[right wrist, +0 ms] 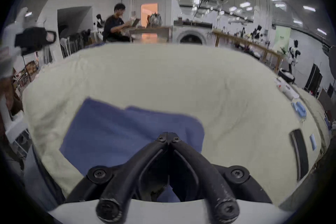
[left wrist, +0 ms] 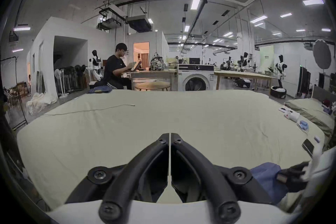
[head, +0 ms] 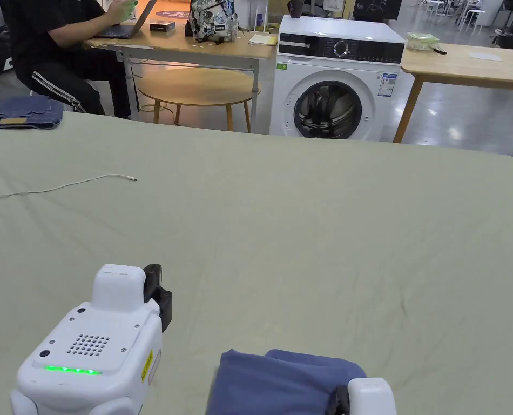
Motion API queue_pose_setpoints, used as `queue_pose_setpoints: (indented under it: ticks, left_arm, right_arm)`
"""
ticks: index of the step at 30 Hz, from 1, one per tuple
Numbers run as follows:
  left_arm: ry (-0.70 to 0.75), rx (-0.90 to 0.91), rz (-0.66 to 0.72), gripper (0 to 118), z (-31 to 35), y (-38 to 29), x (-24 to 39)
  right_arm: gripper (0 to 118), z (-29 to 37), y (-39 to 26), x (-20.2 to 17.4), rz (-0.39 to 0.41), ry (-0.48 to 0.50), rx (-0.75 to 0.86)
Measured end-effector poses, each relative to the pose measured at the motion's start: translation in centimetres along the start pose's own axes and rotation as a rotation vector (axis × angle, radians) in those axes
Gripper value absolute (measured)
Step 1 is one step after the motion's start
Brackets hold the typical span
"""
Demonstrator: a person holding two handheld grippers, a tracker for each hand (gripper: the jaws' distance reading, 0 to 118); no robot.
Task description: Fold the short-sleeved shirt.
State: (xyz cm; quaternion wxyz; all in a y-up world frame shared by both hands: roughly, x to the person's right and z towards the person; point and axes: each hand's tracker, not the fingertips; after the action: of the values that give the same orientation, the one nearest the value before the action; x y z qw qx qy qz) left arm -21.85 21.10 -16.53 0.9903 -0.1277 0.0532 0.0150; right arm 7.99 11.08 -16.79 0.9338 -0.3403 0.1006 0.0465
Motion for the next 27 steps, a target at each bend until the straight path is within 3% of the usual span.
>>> queue_pose_setpoints:
  ticks: [3, 7, 13, 14, 17, 18, 21, 23, 27]
  left_arm:
    - [-0.01, -0.037, 0.021, 0, 0.0, -0.5, -0.3]
    - [-0.087, -0.151, 0.058, 0, -0.1, -1.1, -0.7]
    - [-0.392, -0.518, 0.262, 0, -2.6, -2.8, -2.3]
    - [-0.43, -0.571, 0.292, 4, -3.1, -3.4, -2.6]
    - [-0.48, -0.692, 0.381, 52, -4.9, -4.9, -3.8]
    - [-0.505, -0.726, 0.423, 58, -5.3, -5.4, -4.0]
    - [-0.61, -0.804, 0.59, 74, -6.9, -7.1, -5.0]
    - [-0.658, -0.843, 0.664, 76, -7.3, -8.2, -5.1]
    - [-0.774, -0.906, 0.683, 79, -8.4, -10.2, -3.6]
  right_arm:
    - [0, -1.3, -0.3, 0.4, -0.04, -0.002, -0.012]
    - [0, -1.6, 0.2, 0.3, -0.008, -0.011, -0.017]
    - [0, -1.8, -0.1, 0.6, -0.031, -0.005, -0.017]
    - [0, -1.8, -0.1, 0.6, -0.026, -0.006, -0.016]
    - [0, -1.8, -0.1, 0.8, -0.032, 0.0, -0.017]
    - [0, -1.8, -0.1, 0.9, -0.037, 0.003, -0.018]
    - [0, -1.8, -0.1, 1.0, -0.046, 0.008, -0.02]
    - [0, -1.8, -0.1, 1.0, -0.048, 0.008, -0.02]
    - [0, -1.7, -0.1, 1.0, -0.059, 0.009, -0.02]
